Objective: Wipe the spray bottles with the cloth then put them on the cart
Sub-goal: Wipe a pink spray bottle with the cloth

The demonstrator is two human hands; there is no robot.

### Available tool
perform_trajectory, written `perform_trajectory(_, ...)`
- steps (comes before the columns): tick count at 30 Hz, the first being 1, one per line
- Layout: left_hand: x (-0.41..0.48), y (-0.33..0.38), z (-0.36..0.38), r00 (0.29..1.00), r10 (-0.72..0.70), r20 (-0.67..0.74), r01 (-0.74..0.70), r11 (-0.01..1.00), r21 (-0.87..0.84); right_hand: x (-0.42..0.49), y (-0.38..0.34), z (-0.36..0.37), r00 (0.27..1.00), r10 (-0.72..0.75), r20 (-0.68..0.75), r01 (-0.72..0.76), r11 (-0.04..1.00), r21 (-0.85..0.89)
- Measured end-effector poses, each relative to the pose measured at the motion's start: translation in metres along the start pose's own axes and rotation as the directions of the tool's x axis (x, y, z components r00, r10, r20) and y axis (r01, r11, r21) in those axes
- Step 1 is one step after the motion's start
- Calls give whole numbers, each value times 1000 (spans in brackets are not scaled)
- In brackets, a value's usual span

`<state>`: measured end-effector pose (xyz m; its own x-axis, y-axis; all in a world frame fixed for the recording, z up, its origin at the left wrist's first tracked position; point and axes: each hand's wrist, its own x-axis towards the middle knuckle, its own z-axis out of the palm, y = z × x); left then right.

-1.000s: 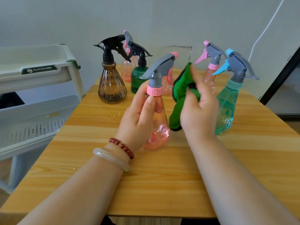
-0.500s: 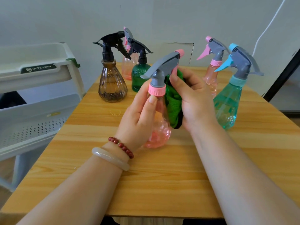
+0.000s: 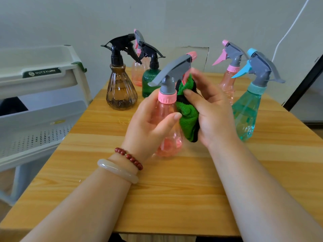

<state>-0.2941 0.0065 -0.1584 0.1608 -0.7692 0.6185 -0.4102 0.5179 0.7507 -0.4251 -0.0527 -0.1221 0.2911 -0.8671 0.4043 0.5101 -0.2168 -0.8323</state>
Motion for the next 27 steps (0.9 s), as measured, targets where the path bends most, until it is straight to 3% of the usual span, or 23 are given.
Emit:
perform_trajectory(5, -1, 5, 0, 1000, -8, 8, 8, 998, -65, 1, -5, 3, 980, -166, -109, 127, 946, -297)
perform_trajectory(14, 0, 4, 2, 999, -32, -7, 31, 997, -76, 2, -4, -1, 998, -57, 29, 61, 981, -185)
perform_trajectory(16, 0, 4, 2, 999, -42, 9, 43, 998, -46, -1, -4, -3, 995, -101, -4, 96, 957, -275)
perform_trajectory(17, -1, 3, 3, 999, -42, 16, 43, 999, -27, -3, -4, -3, 985, -172, -29, 147, 905, -400)
perform_trajectory(19, -2, 1, 4, 999, -38, 18, 38, 999, -12, -5, -2, 1, 929, -369, -15, 268, 702, -660)
perform_trajectory(21, -3, 1, 5, 999, -37, 20, 38, 999, -28, -5, 2, 3, 865, -498, 68, 359, 518, -776)
perform_trajectory(23, -3, 1, 4, 999, -44, 30, 46, 997, -57, -4, 4, 3, 839, -531, 118, 395, 446, -803)
perform_trajectory(25, -2, 0, 3, 998, -59, 31, 61, 996, -67, -3, 2, -1, 864, -488, 126, 392, 494, -776)
perform_trajectory(27, -1, -1, 1, 997, -75, 25, 77, 995, -69, -4, -2, -3, 919, -378, 115, 347, 632, -693)
